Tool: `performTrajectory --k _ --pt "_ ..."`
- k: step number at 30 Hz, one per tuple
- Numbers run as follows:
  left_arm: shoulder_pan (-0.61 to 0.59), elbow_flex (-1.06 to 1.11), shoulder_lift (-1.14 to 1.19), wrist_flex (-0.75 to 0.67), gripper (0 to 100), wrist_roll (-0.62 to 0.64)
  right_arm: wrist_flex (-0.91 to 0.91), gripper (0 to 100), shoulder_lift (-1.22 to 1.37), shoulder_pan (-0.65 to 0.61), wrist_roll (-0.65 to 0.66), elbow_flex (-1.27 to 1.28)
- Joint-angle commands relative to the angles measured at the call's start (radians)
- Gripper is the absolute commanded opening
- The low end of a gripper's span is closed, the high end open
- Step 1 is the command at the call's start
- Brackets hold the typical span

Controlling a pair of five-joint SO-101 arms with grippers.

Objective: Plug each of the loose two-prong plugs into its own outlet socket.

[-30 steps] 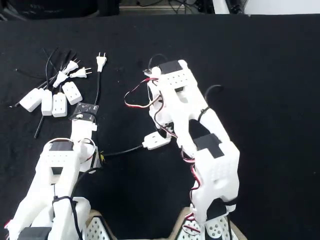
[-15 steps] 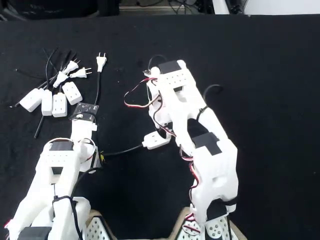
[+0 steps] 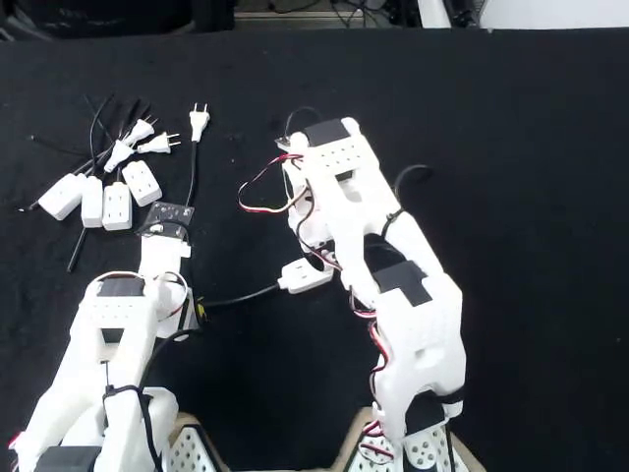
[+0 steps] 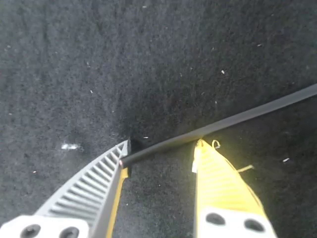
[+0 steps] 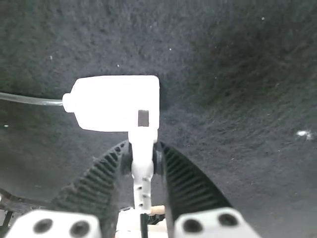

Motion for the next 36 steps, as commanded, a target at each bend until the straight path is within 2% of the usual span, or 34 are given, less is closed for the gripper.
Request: performTrajectory --k 1,11,20,24,36 --pt "0.033 0.021 -0.008 0.002 22 -0.003 0.031 1.0 0.024 -0.031 -0.012 -0.071" --pt "0.033 0.021 -0.008 0.002 22 -0.003 0.032 1.0 0.007 -0.028 -0.029 -0.058" --pt "0.033 0.021 -0.008 0.002 22 -0.003 0.032 1.0 -0.203 -0.035 -0.026 0.070" --pt "0.033 0.021 -0.008 0.002 22 -0.003 0.032 1.0 -0.193 -0.035 0.020 0.077" --pt "0.033 0.021 -0.008 0.002 22 -0.003 0.032 1.0 -0.113 -0.029 0.025 0.074"
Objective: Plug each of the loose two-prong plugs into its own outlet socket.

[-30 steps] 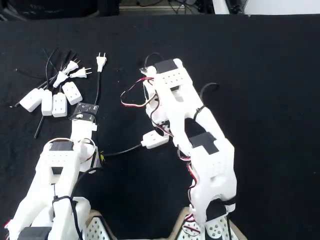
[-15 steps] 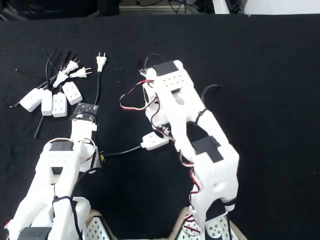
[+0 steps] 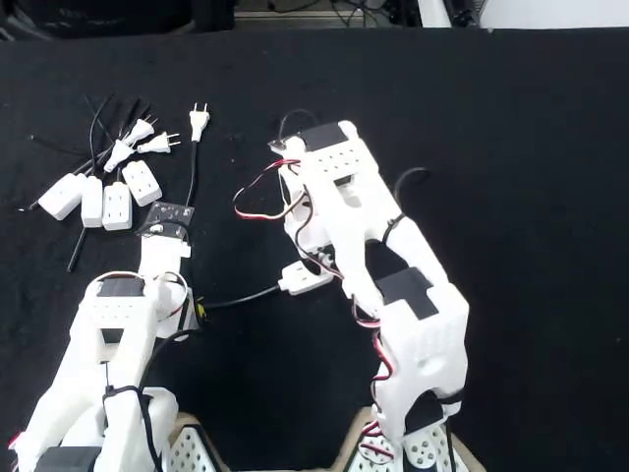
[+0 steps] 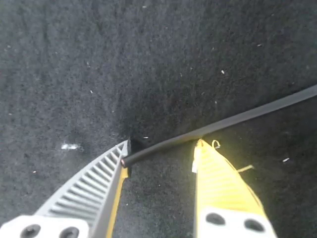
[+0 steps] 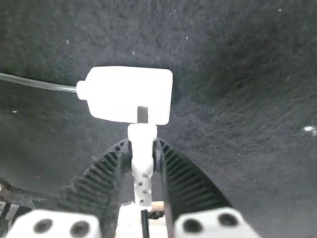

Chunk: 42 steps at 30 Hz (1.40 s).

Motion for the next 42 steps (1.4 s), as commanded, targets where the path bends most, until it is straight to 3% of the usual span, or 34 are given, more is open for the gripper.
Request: performTrajectory --k 1,11,42 --pt "0.033 0.021 -0.008 0.002 22 -0.003 0.029 1.0 -0.005 -0.008 0.011 -0.005" --pt "0.033 0.021 -0.008 0.002 22 -0.003 0.029 1.0 -0.004 0.080 0.029 -0.001" --pt "0.033 0.021 -0.008 0.002 22 -0.003 0.029 1.0 0.143 0.032 0.008 -0.110"
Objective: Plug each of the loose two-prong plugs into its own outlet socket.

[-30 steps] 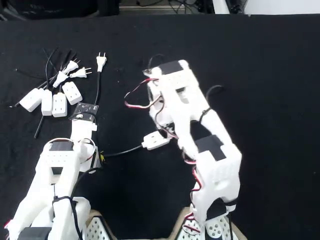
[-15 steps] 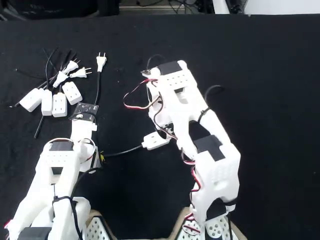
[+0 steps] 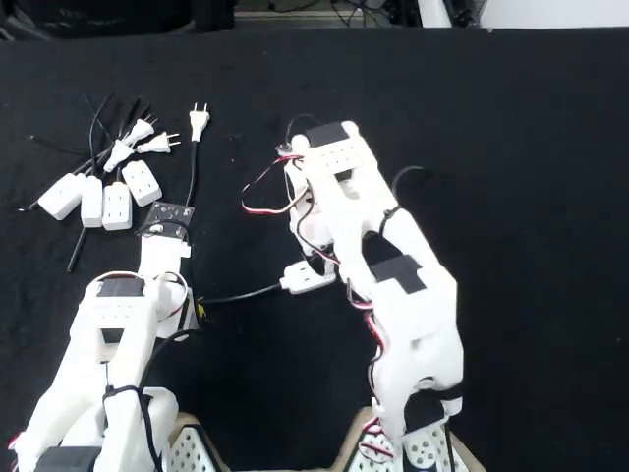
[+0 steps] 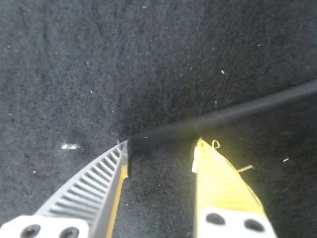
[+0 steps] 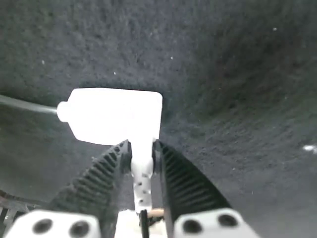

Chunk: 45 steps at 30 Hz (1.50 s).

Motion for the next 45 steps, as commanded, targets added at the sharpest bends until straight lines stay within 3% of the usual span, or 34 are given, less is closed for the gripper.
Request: performTrajectory --k 1,12,18,23,26,31,37,40,45 --pt "0.033 0.021 -0.008 0.002 22 -0.003 0.029 1.0 -0.010 -0.005 -0.009 -0.022" --pt "0.033 0.021 -0.008 0.002 22 -0.003 0.028 1.9 -0.019 -0.015 -0.006 -0.076" --pt "0.033 0.021 -0.008 0.002 22 -0.003 0.028 24.1 -0.119 -0.104 0.077 -0.068" --pt "0.033 0.021 -0.008 0.002 22 -0.003 0.026 25.0 -0.271 -0.167 0.124 -0.096" --pt "0.033 0.021 -0.008 0.002 22 -0.003 0.025 25.0 -0.363 -0.170 0.242 -0.094" --pt "0.033 0.021 -0.008 0.000 22 -0.003 0.011 25.4 -0.426 -0.167 0.638 0.025" --pt "0.030 0.021 -0.008 -0.003 22 -0.003 -0.121 25.4 -0.427 -0.167 0.967 0.243" --pt "-0.015 0.013 -0.008 -0.005 22 -0.003 -0.176 25.4 -0.433 -0.167 1.048 0.344" --pt "-0.039 0.012 -0.008 -0.021 22 -0.003 -0.353 25.4 -0.432 -0.164 1.054 0.473"
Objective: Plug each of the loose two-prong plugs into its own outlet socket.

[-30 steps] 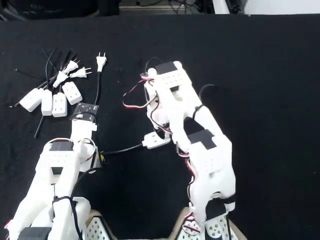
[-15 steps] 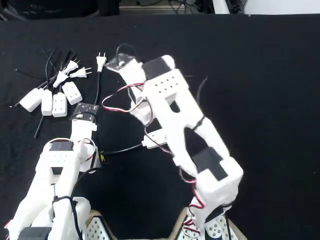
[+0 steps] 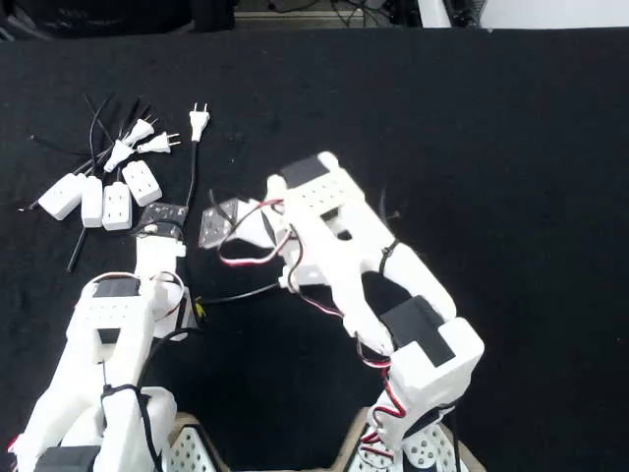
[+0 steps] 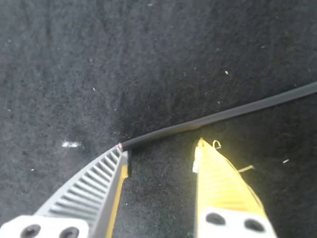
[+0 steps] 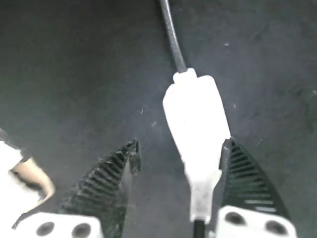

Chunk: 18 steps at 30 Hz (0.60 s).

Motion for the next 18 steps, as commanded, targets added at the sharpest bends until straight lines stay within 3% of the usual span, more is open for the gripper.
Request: performTrajectory --k 1,8,13,15,18 --pt "-0.005 0.010 -0.008 -0.020 22 -0.003 -0.144 25.4 -0.062 -0.012 0.028 0.077" --pt "-0.005 0.010 -0.006 -0.021 22 -0.003 -0.221 24.3 -0.059 0.020 0.060 0.130" --pt "-0.005 0.010 -0.008 -0.023 22 -0.003 -0.270 0.4 -0.059 0.106 0.040 0.130" --pt "-0.005 0.010 -0.008 -0.023 22 -0.003 -0.275 4.1 -0.064 0.155 -0.021 0.130" --pt "-0.005 0.010 -0.008 -0.023 22 -0.003 -0.272 1.5 -0.068 0.232 -0.078 0.111"
